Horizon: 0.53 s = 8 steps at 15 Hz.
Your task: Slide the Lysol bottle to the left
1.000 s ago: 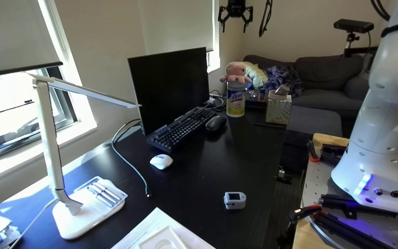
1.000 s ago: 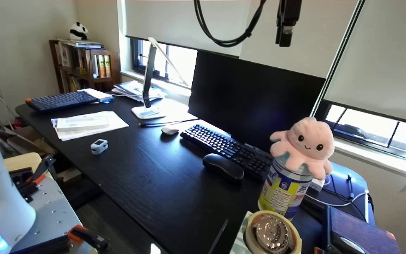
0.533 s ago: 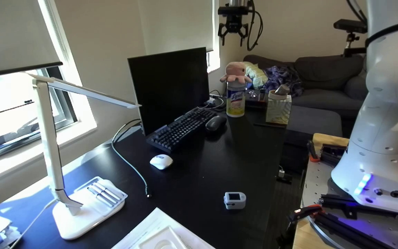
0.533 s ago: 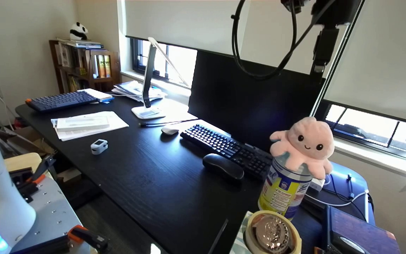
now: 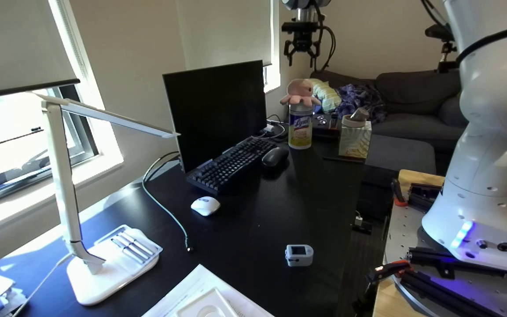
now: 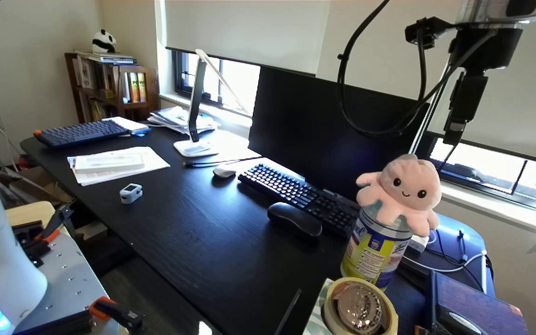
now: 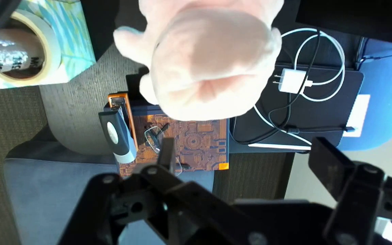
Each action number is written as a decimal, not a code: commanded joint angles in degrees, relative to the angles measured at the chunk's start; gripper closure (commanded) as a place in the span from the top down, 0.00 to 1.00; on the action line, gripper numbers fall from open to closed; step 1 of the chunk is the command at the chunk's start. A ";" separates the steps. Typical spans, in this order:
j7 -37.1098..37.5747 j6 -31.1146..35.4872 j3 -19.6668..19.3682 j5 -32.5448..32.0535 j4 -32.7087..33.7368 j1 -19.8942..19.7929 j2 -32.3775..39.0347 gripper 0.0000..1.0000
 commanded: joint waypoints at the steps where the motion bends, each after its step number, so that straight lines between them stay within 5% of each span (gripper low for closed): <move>1: -3.44 -0.96 0.25 0.53 4.54 -2.53 3.85 1.00; 8: -3.83 1.35 0.64 1.13 4.09 -4.01 8.58 1.00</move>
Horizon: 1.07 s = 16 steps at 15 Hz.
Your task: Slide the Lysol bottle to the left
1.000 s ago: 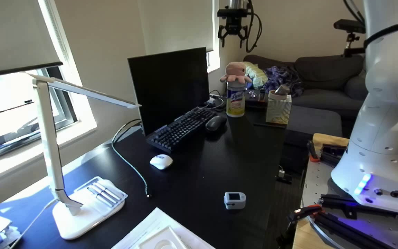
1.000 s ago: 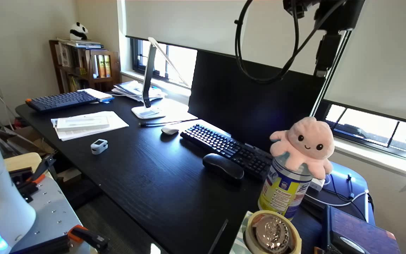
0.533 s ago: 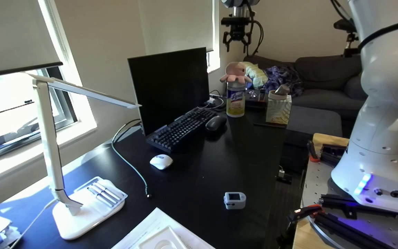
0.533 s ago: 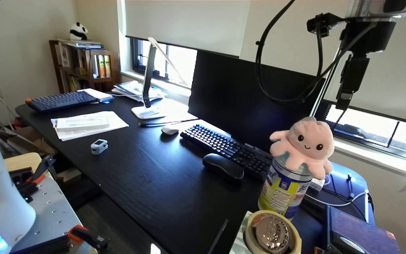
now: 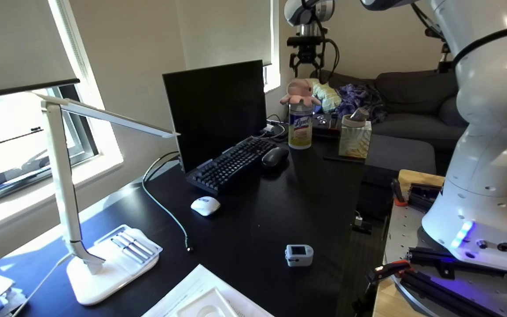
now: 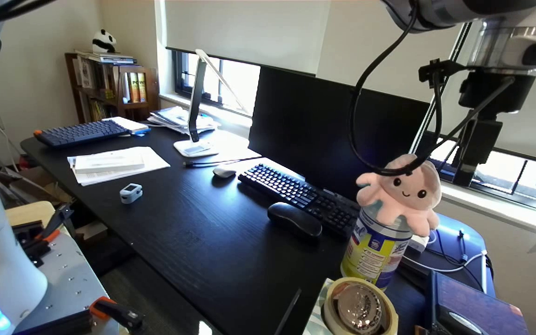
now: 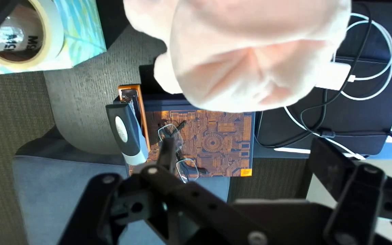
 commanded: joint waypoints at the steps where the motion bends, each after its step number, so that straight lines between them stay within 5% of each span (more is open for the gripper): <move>1: -1.00 0.50 0.46 0.78 1.65 -1.13 2.93 1.00; 16: -5.48 3.62 0.74 -1.12 -0.02 -0.32 8.28 1.00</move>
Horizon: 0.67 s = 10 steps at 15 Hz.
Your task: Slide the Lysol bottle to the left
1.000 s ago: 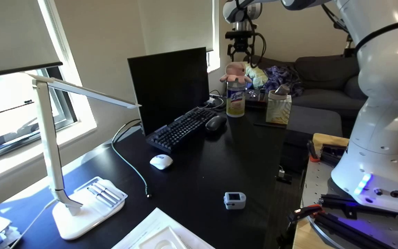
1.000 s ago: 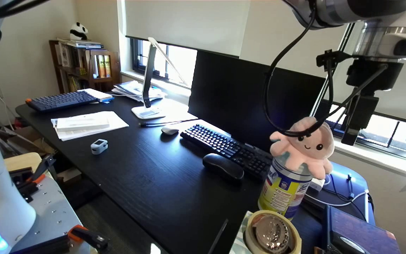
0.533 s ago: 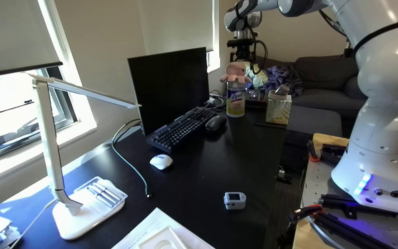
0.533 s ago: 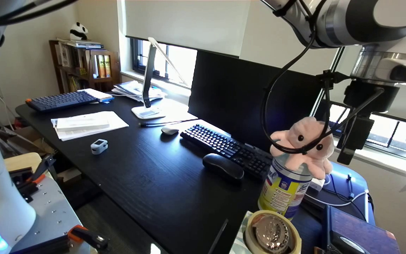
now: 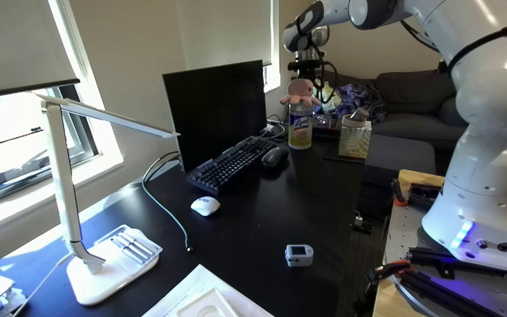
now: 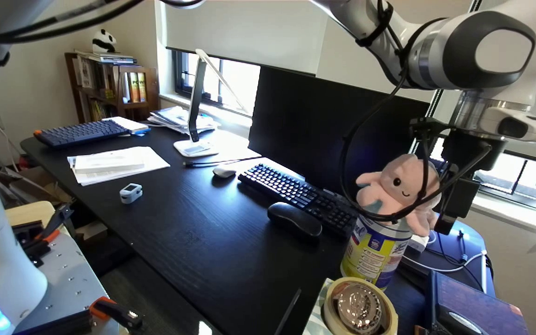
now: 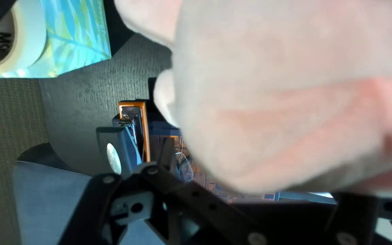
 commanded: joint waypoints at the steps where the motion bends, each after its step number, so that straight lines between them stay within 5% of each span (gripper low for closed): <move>1: -3.06 1.37 0.44 -0.81 0.04 0.30 1.12 1.00; 10: -8.49 1.91 0.35 -1.26 -0.65 0.90 2.80 1.00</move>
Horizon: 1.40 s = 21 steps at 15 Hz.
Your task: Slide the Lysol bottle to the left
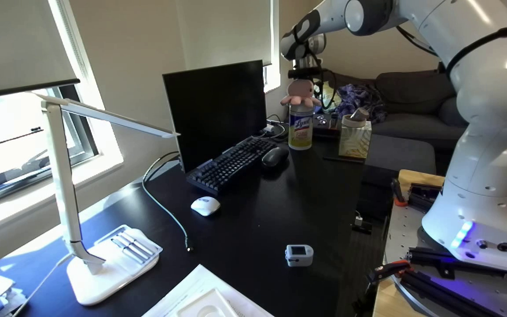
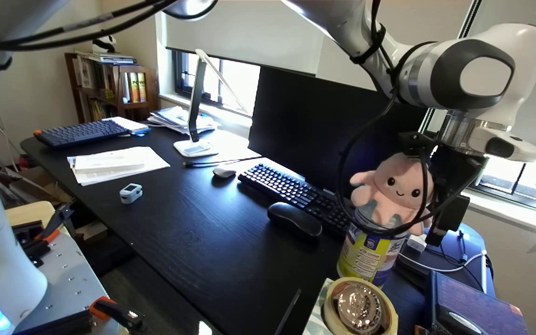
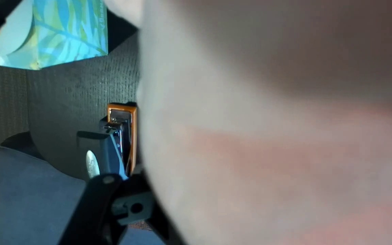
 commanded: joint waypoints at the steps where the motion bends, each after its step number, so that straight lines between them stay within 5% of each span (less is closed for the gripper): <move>1: -2.98 1.12 0.34 -0.98 -0.77 0.41 0.42 1.00; 13: -9.01 0.76 1.68 0.03 -9.83 4.36 -4.27 1.00; 21: -15.55 5.64 0.61 -4.04 -24.21 6.74 -14.95 1.00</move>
